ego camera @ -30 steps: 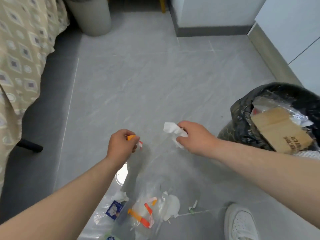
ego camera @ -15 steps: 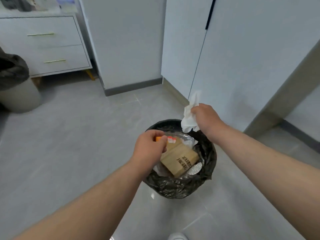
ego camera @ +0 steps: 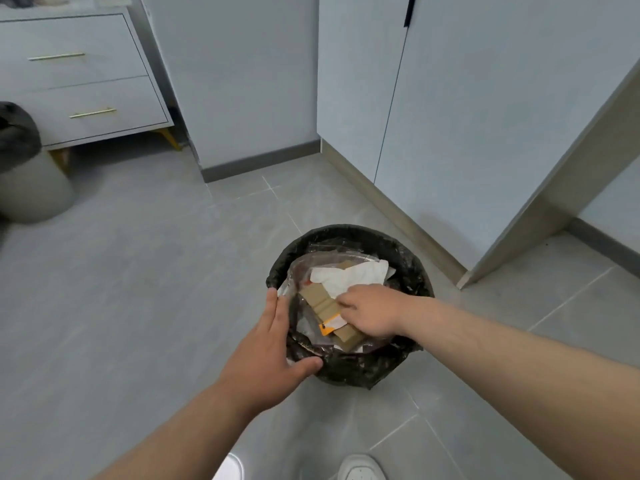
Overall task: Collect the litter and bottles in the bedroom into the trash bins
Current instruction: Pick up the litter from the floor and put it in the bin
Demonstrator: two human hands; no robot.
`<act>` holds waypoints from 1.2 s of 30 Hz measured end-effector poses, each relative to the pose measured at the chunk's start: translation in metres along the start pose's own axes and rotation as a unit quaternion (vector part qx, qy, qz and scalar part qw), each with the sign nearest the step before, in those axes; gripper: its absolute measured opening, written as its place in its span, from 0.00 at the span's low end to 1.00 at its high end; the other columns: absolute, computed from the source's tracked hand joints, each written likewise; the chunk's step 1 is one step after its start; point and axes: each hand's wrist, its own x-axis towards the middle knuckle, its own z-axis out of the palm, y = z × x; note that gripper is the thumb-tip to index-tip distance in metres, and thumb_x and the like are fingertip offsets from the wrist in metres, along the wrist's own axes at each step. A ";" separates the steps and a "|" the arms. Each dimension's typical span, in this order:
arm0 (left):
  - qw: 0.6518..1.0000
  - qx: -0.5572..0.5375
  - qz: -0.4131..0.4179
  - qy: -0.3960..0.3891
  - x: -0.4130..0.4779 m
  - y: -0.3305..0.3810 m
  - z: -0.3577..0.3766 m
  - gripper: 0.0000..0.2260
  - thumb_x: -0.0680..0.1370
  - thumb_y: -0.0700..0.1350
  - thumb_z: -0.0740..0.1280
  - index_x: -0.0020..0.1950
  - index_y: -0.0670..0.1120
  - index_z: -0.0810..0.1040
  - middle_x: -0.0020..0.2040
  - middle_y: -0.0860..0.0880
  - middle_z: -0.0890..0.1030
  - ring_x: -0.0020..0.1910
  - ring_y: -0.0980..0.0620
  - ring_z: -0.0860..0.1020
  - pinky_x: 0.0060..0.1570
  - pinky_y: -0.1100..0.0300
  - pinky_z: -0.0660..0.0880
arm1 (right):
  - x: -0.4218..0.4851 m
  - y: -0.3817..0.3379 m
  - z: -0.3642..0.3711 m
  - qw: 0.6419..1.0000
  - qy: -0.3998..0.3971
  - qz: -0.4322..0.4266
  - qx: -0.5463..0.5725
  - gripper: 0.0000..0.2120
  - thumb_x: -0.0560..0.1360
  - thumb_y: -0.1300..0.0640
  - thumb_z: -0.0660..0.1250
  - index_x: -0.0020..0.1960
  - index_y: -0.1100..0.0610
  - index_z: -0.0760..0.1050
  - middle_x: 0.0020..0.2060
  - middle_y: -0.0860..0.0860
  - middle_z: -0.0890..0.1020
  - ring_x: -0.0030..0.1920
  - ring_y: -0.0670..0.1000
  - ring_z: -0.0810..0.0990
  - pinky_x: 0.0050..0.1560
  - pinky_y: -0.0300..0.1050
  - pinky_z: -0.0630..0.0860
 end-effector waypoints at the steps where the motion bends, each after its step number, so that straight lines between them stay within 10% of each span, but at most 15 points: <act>1: 1.000 0.001 0.000 0.005 0.003 -0.001 -0.001 0.48 0.72 0.63 0.66 0.78 0.50 0.36 0.74 0.56 0.29 0.78 0.53 0.52 0.71 0.61 0.58 | 0.004 -0.002 0.005 0.999 -0.008 0.008 -0.040 0.20 0.80 0.47 0.52 0.66 0.55 0.70 0.63 0.57 0.73 0.66 0.61 0.70 0.64 0.54 0.68; 8: 1.000 -0.001 0.008 -0.004 -0.004 -0.018 -0.035 0.39 0.77 0.60 0.61 0.78 0.53 0.39 0.77 0.52 0.33 0.78 0.52 0.45 0.73 0.59 0.50 | 0.006 -0.062 -0.024 0.978 0.090 0.073 -0.175 0.20 0.75 0.52 0.57 0.66 0.55 0.69 0.62 0.59 0.73 0.62 0.61 0.72 0.57 0.52 0.71; 13: 0.987 -0.060 -0.090 0.117 -0.077 -0.084 -0.067 0.29 0.80 0.55 0.58 0.78 0.48 0.53 0.80 0.50 0.48 0.78 0.54 0.49 0.72 0.64 0.46 | 0.006 -0.156 -0.029 0.970 0.201 -0.047 -0.132 0.14 0.76 0.52 0.56 0.56 0.57 0.74 0.56 0.58 0.79 0.55 0.60 0.76 0.45 0.46 0.67; 24: 0.882 -0.092 -0.462 -0.009 -0.267 -0.263 0.018 0.25 0.76 0.49 0.63 0.71 0.42 0.66 0.72 0.43 0.66 0.71 0.43 0.65 0.68 0.53 0.65 | 0.035 -0.266 0.154 0.988 -0.075 -0.080 -0.107 0.17 0.74 0.54 0.59 0.60 0.56 0.73 0.60 0.54 0.78 0.58 0.57 0.76 0.52 0.44 0.74; 30: 0.722 -0.237 -0.647 -0.057 -0.278 -0.268 0.080 0.44 0.65 0.59 0.74 0.72 0.43 0.57 0.68 0.39 0.64 0.64 0.37 0.69 0.61 0.48 0.72 | 0.023 -0.264 0.244 0.978 -0.196 0.066 0.002 0.24 0.74 0.44 0.61 0.64 0.58 0.71 0.63 0.58 0.75 0.62 0.59 0.75 0.57 0.46 0.72; 36: 0.670 -0.231 -0.705 -0.002 -0.248 -0.277 0.100 0.36 0.66 0.54 0.74 0.67 0.44 0.63 0.65 0.39 0.65 0.60 0.37 0.72 0.59 0.47 0.73 | 0.012 -0.279 0.291 0.955 -0.165 0.227 0.099 0.46 0.65 0.32 0.68 0.70 0.62 0.60 0.66 0.60 0.66 0.65 0.58 0.71 0.63 0.47 0.69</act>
